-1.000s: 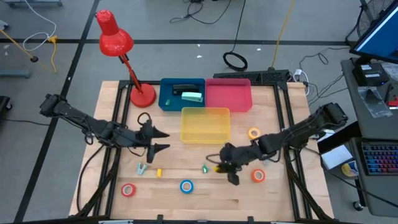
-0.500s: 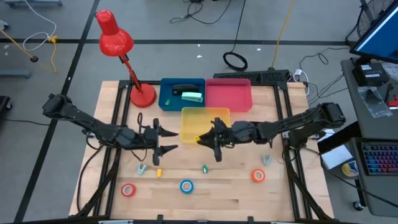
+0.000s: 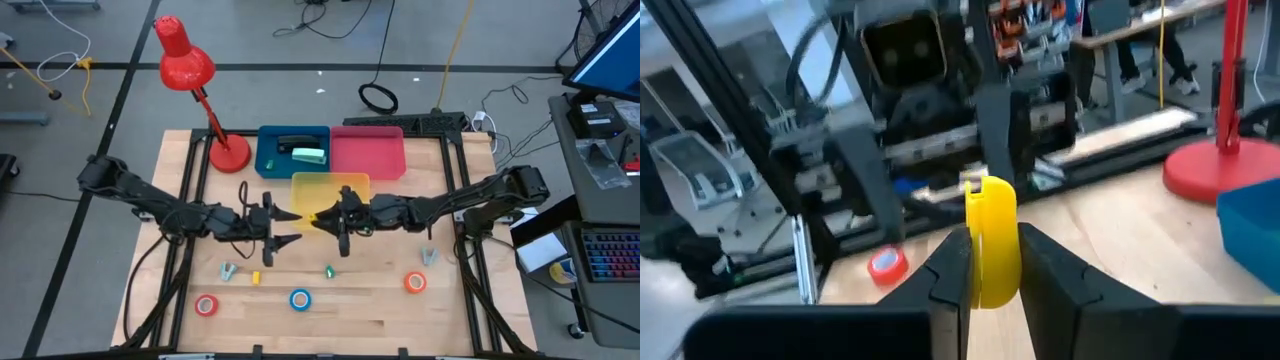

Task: Pick and place Stapler, Stapler remover, tape
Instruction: Put the right yellow stapler into the blue bin

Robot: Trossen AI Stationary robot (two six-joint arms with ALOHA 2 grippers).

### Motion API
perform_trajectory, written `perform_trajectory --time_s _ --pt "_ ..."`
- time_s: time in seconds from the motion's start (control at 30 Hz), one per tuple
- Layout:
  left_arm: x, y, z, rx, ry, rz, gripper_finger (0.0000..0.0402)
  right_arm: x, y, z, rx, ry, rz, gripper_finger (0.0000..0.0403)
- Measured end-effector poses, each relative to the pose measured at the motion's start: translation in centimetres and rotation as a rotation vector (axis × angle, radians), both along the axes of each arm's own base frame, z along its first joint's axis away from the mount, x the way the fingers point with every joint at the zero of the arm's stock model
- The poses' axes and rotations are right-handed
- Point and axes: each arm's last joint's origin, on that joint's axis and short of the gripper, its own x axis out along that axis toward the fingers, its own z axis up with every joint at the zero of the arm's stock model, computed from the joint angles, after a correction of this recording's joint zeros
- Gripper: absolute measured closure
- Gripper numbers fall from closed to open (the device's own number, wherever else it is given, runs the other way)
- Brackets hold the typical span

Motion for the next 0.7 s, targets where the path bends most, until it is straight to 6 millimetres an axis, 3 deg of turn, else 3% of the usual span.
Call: perform_trajectory --time_s 0.27,0.7 --pt "1.7 -0.4 0.9 0.033 -0.008 0.008 0.0172 0.0 0.0 -0.1 -0.004 0.016 -0.001 0.0349" --pt "2.1 1.1 0.7 -0.023 -0.006 0.042 0.0172 -0.1 0.8 -0.2 0.000 0.023 0.027 0.0349"
